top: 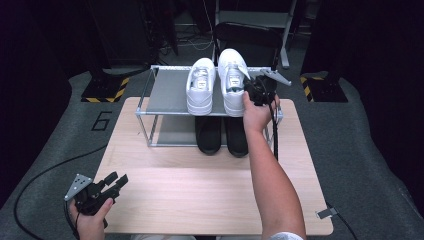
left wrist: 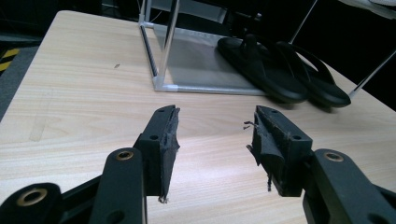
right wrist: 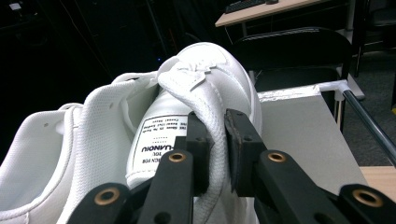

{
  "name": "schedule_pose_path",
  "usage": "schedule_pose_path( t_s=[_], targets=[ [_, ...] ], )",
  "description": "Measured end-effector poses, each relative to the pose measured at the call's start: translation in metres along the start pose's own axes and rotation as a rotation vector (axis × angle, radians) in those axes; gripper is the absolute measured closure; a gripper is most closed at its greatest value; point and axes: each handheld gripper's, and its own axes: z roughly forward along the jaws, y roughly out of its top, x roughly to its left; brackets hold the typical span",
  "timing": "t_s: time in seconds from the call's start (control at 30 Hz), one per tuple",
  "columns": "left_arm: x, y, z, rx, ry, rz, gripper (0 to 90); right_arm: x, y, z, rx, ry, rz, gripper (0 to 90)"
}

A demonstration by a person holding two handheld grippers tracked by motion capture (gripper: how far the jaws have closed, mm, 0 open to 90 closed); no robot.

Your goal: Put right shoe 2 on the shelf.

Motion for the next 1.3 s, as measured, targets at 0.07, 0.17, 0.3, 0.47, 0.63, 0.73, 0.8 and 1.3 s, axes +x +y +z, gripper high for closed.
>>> schedule_pose_path(
  t_s=[0.07,0.17,0.3,0.47,0.63,0.73,0.8,1.3],
  targets=[
    [0.000,0.000,0.000,0.001,0.001,0.000,49.6,0.001,0.001,0.002,-0.003,-0.007,-0.009,80.1],
    [0.000,-0.001,0.000,0.002,0.000,0.001,49.6,0.000,0.001,0.004,0.006,-0.008,-0.001,79.9],
    [0.001,-0.001,-0.001,0.000,0.002,-0.001,49.6,-0.002,0.002,0.006,0.021,-0.015,0.009,79.7],
    [0.001,-0.001,-0.001,-0.004,0.003,-0.002,49.6,-0.004,0.002,0.007,0.028,-0.018,0.023,79.2],
    [0.001,-0.002,-0.001,0.000,0.001,-0.007,49.6,-0.007,0.002,0.009,0.041,-0.018,0.043,77.2],
    [0.001,-0.002,-0.001,0.001,-0.003,-0.007,49.6,-0.011,0.003,0.011,0.043,-0.037,0.051,74.9],
    [0.001,-0.002,-0.001,0.001,-0.003,-0.006,49.6,-0.013,0.003,0.012,0.048,-0.038,0.049,73.8],
    [0.000,-0.003,-0.001,-0.002,0.004,-0.011,49.5,-0.013,0.008,0.006,0.016,-0.001,0.000,60.6]
  ],
)
